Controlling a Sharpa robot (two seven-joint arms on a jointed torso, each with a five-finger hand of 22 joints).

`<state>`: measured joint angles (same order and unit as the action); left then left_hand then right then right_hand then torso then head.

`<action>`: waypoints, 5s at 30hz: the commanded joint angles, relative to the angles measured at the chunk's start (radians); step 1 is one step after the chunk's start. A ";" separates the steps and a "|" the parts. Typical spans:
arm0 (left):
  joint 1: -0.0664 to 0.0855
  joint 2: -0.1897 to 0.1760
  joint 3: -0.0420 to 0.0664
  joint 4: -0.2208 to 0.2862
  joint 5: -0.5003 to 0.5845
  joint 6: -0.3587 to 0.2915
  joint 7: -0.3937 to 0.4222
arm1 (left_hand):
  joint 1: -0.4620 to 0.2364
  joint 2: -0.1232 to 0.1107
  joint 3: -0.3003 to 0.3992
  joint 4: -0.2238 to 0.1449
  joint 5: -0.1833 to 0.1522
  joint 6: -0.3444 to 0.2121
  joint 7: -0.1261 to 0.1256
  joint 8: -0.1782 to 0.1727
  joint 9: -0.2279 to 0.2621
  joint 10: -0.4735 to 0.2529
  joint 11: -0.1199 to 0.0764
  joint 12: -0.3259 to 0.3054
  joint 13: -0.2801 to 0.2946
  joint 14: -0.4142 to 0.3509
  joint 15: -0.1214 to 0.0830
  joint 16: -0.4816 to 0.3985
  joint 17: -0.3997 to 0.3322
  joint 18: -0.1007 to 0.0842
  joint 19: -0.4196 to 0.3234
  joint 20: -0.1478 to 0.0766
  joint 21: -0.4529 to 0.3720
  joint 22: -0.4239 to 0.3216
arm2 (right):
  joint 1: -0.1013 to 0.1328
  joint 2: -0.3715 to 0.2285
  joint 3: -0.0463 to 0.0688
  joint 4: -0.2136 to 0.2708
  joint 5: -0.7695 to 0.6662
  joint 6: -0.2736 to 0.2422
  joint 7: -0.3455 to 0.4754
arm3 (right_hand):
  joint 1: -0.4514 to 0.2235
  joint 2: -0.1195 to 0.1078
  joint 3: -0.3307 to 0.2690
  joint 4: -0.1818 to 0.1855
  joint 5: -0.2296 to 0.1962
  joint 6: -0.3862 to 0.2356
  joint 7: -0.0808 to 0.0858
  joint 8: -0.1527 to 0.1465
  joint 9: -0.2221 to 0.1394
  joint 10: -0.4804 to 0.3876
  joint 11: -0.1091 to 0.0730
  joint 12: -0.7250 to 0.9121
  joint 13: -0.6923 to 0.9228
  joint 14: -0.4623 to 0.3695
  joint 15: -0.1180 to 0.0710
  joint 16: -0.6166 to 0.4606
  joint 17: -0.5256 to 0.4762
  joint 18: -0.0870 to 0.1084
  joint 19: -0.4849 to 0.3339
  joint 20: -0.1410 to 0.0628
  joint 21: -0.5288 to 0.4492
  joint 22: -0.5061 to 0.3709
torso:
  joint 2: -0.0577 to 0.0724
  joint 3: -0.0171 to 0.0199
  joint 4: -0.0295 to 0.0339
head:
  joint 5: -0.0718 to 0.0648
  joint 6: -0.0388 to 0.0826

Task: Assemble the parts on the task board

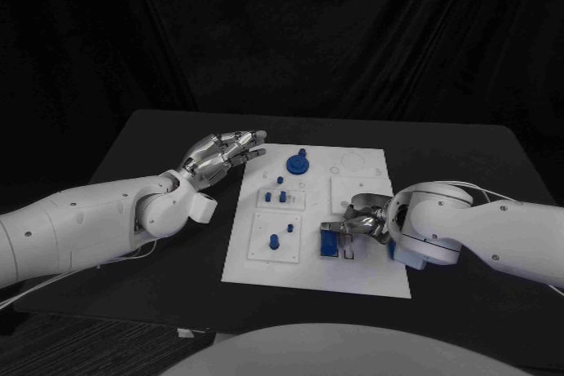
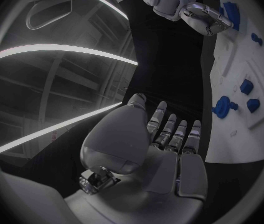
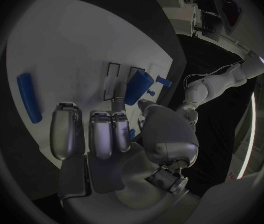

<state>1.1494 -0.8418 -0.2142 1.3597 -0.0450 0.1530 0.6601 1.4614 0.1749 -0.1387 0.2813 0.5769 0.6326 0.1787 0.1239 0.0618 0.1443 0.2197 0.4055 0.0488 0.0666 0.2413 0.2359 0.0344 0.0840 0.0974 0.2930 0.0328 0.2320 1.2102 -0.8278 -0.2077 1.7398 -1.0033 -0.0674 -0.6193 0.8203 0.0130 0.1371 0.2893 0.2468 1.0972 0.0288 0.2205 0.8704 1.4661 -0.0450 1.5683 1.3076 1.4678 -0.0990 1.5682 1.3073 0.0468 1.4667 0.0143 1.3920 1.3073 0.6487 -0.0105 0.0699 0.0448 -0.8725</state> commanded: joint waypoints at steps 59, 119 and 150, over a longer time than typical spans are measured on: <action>-0.003 0.000 0.001 -0.003 0.005 0.029 -0.001 | 0.018 0.005 0.015 -0.002 0.010 0.010 0.054 0.010 0.003 0.009 0.015 0.009 0.002 0.005 0.006 0.009 0.002 0.015 0.005 0.002 0.003 0.005 | -0.077 -0.129 -0.001 0.153 -0.607 -0.137 0.280 | 0.461 -0.093 -0.194 -0.034 0.091 -0.028 -0.033 0.782 0.531 0.105 -0.022 0.002 0.263 0.103 -0.016 0.003 0.264 -0.011 0.039 -0.015 0.032 0.216 | 0.001 0.0001 0.0009 | 0.003 0.000; -0.006 -0.005 0.001 -0.005 0.005 0.034 0.006 | 0.028 0.007 0.027 -0.004 0.012 0.020 0.056 0.016 0.004 0.016 0.019 0.017 0.003 0.007 0.008 0.016 0.003 0.018 0.013 0.002 0.006 0.018 | 0.056 -0.219 0.000 0.141 -0.344 -0.156 0.194 | 0.174 0.049 -0.281 0.002 0.210 -0.111 0.034 0.026 -0.157 0.105 0.032 0.002 0.263 0.103 0.029 0.003 0.264 -0.011 0.038 0.025 0.030 0.215 | -0.002 0.0003 -0.0005 | 0.011 0.000; -0.007 0.007 0.001 -0.013 0.005 0.043 0.029 | 0.045 -0.002 0.047 -0.005 0.023 0.032 0.051 0.024 0.004 0.045 0.021 0.047 0.006 0.028 0.007 0.043 0.005 0.022 0.031 0.002 0.013 0.032 | 0.100 -0.212 -0.001 0.023 -0.324 0.202 -0.021 | 0.296 0.031 -0.284 -0.013 0.021 0.127 -0.002 -0.073 -0.401 0.105 0.007 0.002 0.263 0.103 0.007 0.003 0.264 -0.001 0.028 0.008 -0.008 0.203 | 0.001 0.0001 -0.0005 | -0.012 0.000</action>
<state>1.1444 -0.8372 -0.2142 1.3463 -0.0450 0.1831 0.6710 1.4941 0.1736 -0.0974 0.2757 0.5935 0.6593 0.1806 0.1447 0.0641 0.1820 0.2428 0.4519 0.0544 0.0881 0.2485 0.2787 0.0395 0.0923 0.1279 0.2947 0.0420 0.2647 1.3135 -1.0401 -0.2085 1.7642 -1.3312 0.1098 -0.6110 1.1289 0.0446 -0.1419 0.2775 0.2723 1.2203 0.0271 0.1433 0.4691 1.4663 -0.0312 1.5683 1.3077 1.4677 -0.0850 1.5682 1.3074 0.0467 1.4664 0.0281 1.3899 1.3076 0.6497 -0.0109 0.0704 0.0312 -0.8725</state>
